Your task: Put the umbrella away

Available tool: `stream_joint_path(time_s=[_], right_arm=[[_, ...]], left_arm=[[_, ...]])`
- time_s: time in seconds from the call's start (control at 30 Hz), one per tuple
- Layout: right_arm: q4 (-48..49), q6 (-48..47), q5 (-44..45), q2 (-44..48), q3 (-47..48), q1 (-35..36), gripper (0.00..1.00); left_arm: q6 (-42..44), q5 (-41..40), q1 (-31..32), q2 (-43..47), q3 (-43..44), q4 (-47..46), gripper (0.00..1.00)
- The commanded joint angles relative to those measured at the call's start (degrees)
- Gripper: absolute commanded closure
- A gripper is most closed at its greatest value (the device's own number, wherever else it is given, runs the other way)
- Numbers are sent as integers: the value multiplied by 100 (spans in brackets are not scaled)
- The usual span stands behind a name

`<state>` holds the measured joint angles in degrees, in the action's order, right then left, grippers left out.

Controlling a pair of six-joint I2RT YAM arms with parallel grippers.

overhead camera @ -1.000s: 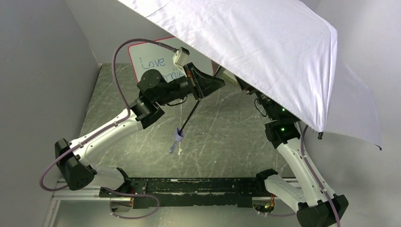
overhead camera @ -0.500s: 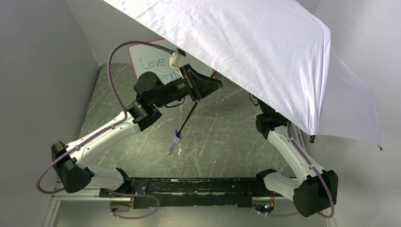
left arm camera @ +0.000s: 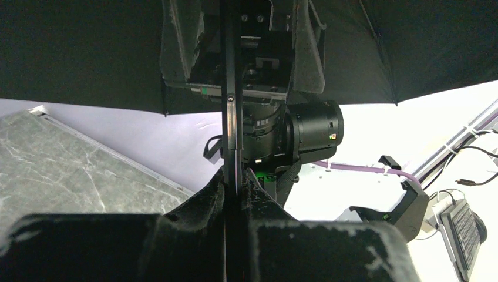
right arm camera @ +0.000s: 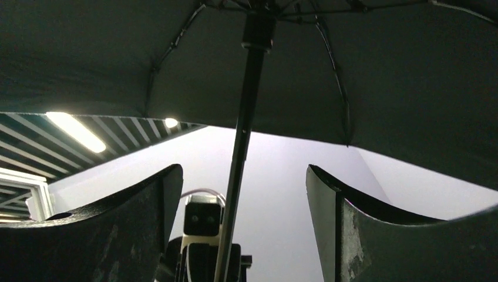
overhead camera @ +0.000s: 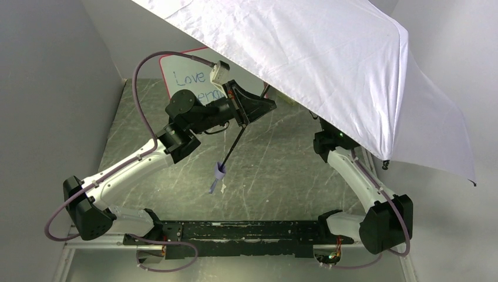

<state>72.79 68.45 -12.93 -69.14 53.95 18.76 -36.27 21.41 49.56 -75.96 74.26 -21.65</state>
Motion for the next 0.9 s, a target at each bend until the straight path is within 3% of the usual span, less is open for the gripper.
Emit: stream_joint_path(time_s=[0.0, 0.23, 0.87], right_arm=[[611, 203, 444, -156, 284, -5, 20], [557, 244, 1103, -387, 587, 22, 22], [325, 68, 1495, -1239, 1933, 388, 22]], left_arm=[[-58, 15, -4, 231, 19, -760, 95], [-73, 39, 0, 244, 17, -773, 95], [-99, 106, -1, 207, 1, -769, 95]])
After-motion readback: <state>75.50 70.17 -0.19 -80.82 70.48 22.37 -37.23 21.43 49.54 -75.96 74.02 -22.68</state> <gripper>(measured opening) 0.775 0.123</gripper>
